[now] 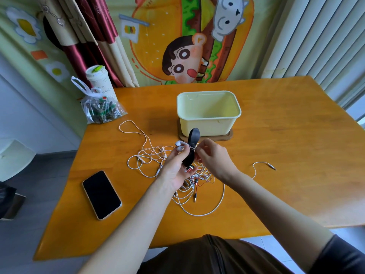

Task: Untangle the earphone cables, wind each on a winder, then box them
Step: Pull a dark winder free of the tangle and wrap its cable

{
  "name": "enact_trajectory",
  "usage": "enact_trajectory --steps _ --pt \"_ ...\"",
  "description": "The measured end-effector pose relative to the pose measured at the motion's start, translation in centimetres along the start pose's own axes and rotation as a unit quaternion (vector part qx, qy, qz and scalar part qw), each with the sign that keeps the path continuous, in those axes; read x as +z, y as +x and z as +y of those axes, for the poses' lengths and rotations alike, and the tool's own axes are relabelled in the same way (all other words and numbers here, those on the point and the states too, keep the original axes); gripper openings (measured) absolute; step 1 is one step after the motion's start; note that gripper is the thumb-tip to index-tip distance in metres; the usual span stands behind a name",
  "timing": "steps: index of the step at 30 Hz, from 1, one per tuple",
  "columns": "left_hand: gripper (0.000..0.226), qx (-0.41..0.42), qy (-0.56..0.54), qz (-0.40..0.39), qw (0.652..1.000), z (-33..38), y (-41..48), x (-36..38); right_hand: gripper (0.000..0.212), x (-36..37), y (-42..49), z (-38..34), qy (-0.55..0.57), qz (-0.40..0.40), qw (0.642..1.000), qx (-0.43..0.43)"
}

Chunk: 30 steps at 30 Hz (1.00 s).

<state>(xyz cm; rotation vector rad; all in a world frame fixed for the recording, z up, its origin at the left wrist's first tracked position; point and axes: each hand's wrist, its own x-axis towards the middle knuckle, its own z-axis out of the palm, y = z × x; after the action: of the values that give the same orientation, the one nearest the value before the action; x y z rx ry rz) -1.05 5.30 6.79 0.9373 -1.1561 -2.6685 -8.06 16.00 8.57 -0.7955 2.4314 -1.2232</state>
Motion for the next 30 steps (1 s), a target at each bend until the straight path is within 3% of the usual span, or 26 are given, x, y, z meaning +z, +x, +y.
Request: enact_trajectory --steps 6,14,19,23,30 --pt "0.020 -0.008 -0.007 -0.010 1.000 0.38 0.06 -0.37 0.015 -0.33 0.05 0.09 0.025 -0.011 1.000 -0.002" --pt "0.006 0.017 0.038 -0.006 0.999 0.73 0.14 -0.79 0.017 -0.67 0.29 0.14 -0.013 -0.019 1.000 -0.020" --pt "0.009 0.039 0.078 -0.011 0.996 0.55 0.24 -0.94 0.019 -0.45 -0.01 -0.46 0.043 -0.032 0.998 -0.022" --pt "0.012 0.028 0.054 -0.007 0.998 0.34 0.27 -0.87 0.011 -0.84 0.54 -0.43 0.037 -0.001 0.999 -0.025" --pt "0.020 0.008 0.016 -0.006 1.000 0.46 0.14 -0.33 0.015 -0.90 0.72 -0.58 0.026 0.000 0.999 -0.035"
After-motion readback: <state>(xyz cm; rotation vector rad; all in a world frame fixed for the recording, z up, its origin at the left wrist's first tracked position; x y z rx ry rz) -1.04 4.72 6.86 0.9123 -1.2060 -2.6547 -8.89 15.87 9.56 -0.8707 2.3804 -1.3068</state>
